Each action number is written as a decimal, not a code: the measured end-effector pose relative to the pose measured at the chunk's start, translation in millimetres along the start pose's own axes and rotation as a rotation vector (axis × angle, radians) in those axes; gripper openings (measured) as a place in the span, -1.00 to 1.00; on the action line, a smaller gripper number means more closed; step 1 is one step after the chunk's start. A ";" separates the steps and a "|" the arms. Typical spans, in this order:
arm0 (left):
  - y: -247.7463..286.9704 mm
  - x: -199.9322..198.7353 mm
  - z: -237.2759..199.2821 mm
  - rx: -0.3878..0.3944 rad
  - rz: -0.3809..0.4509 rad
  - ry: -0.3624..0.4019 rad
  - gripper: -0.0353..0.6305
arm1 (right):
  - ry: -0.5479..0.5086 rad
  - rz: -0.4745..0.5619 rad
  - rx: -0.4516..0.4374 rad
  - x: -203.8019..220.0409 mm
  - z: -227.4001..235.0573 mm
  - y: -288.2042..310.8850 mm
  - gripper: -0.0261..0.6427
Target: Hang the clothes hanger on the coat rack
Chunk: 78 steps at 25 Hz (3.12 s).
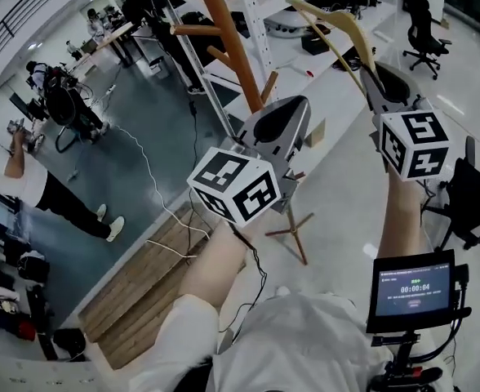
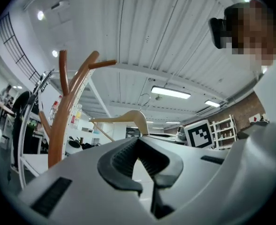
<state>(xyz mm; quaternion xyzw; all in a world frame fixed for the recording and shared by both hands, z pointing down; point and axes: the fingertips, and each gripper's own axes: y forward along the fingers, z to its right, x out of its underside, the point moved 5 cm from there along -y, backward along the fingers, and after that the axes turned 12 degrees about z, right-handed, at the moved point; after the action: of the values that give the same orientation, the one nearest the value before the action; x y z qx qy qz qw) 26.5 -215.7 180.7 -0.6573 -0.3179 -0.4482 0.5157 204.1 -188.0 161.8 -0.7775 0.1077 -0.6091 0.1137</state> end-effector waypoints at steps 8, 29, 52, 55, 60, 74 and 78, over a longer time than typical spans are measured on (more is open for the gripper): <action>15.2 -46.7 -17.2 -0.015 0.061 0.032 -0.88 | -0.173 0.042 -0.010 -58.5 -27.4 69.6 -0.73; -15.0 -74.9 -43.2 -0.092 0.078 0.043 -0.88 | -0.240 -0.023 -0.075 -63.2 -75.0 121.5 -0.73; -48.0 -46.8 -80.9 -0.187 0.042 -0.005 -0.88 | -0.304 -0.005 -0.065 -33.3 -118.3 153.3 -0.73; -50.9 -48.0 -81.6 -0.196 0.046 0.000 -0.88 | -0.382 -0.010 -0.062 -32.4 -118.8 151.5 -0.73; -53.2 -47.6 -81.8 -0.201 0.046 0.003 -0.88 | -0.463 -0.003 -0.089 -35.7 -119.0 145.0 -0.72; -49.6 -39.6 -81.6 -0.194 0.047 -0.007 -0.88 | -0.418 0.068 -0.341 -56.5 -130.7 119.4 -0.62; -50.7 -39.6 -81.1 -0.195 0.046 -0.008 -0.88 | -0.303 0.147 -0.399 -70.9 -132.1 111.2 -0.62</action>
<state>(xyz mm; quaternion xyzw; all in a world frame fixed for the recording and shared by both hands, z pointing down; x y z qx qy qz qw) -55.0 -278.5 169.7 -0.7133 -0.2596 -0.4625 0.4583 55.8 -278.1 92.8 -0.8569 0.2635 -0.4426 0.0169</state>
